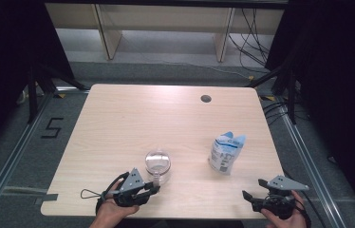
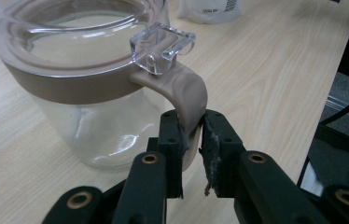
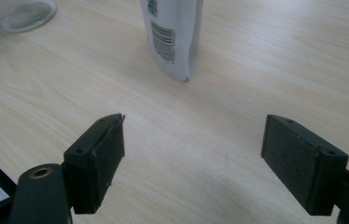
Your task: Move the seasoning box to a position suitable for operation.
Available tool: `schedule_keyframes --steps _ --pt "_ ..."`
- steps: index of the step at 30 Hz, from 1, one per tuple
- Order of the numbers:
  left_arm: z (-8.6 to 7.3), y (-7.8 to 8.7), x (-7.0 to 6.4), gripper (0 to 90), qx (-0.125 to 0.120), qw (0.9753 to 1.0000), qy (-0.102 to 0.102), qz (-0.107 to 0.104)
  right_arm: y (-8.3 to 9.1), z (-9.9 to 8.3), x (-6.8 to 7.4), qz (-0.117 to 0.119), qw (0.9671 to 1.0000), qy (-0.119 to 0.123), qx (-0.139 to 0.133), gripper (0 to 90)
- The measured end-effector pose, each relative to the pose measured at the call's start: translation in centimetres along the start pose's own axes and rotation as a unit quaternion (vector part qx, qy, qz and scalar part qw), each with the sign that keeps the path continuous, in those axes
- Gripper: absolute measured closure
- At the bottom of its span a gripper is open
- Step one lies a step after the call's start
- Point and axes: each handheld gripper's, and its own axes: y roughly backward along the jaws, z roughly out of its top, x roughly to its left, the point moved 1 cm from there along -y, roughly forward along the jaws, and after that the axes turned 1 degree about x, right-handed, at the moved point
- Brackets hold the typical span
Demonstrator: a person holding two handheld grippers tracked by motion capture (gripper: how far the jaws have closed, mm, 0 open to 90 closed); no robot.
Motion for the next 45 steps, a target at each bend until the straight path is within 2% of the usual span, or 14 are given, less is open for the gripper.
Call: schedule_keyframes --steps 7,8,11,17,18,20,24,30,33,36,37,43,44,45 --pt "-0.6 1.0 1.1 75.3 0.003 0.9999 -0.003 0.013 0.0 0.0 0.0 -0.002 1.0000 -0.001 0.000 22.4" --pt "-0.8 1.4 1.4 75.0 0.007 0.9999 0.002 0.016 0.1 0.0 0.3 0.000 0.9999 -0.014 0.004 22.4" --pt "-1.0 1.7 1.7 74.4 0.002 0.9997 0.005 0.022 0.0 0.1 0.1 0.000 1.0000 0.001 -0.004 22.4" --pt "-1.2 2.0 2.1 73.8 -0.001 0.9996 0.010 0.026 0.0 0.0 0.2 0.000 1.0000 -0.005 -0.004 22.4" --pt "-1.2 2.1 2.4 73.7 0.006 0.9995 -0.006 0.029 0.0 0.1 0.1 -0.004 1.0000 0.001 -0.004 22.4" --pt "-1.2 2.2 2.3 73.7 0.004 0.9995 0.011 0.029 0.0 0.1 0.1 -0.005 1.0000 0.002 -0.004 22.4" --pt "-1.4 2.3 2.9 73.2 -0.005 0.9995 0.005 0.029 0.1 0.1 0.1 -0.001 1.0000 0.003 0.000 22.4" --pt "-1.7 2.7 3.2 72.2 -0.001 0.9988 0.025 0.042 0.0 0.1 0.1 0.006 1.0000 0.001 0.000 22.4" --pt "-1.8 2.7 2.9 59.9 -0.001 0.9983 0.034 0.047 0.0 0.1 0.1 0.005 1.0000 0.001 0.001 22.4" --pt "-1.9 2.8 2.8 51.9 0.001 0.9984 0.024 0.052 -0.1 0.1 0.1 0.005 1.0000 0.003 0.002 22.4" --pt "-1.9 2.8 2.4 47.8 0.004 0.9974 0.032 0.065 -0.2 0.1 0.1 0.004 1.0000 0.006 0.000 22.4" --pt "-1.5 2.4 2.1 39.9 0.008 0.9948 0.039 0.094 -0.1 0.1 0.1 0.007 1.0000 0.005 0.002 22.4" --pt "-1.4 2.1 2.1 39.9 -0.005 0.9934 0.053 0.101 -0.1 0.1 0.1 0.007 1.0000 0.005 0.002 22.4" --pt "-1.4 2.1 2.1 40.1 -0.005 0.9934 0.053 0.101 -0.1 0.1 0.1 0.007 1.0000 0.004 0.003 22.3"
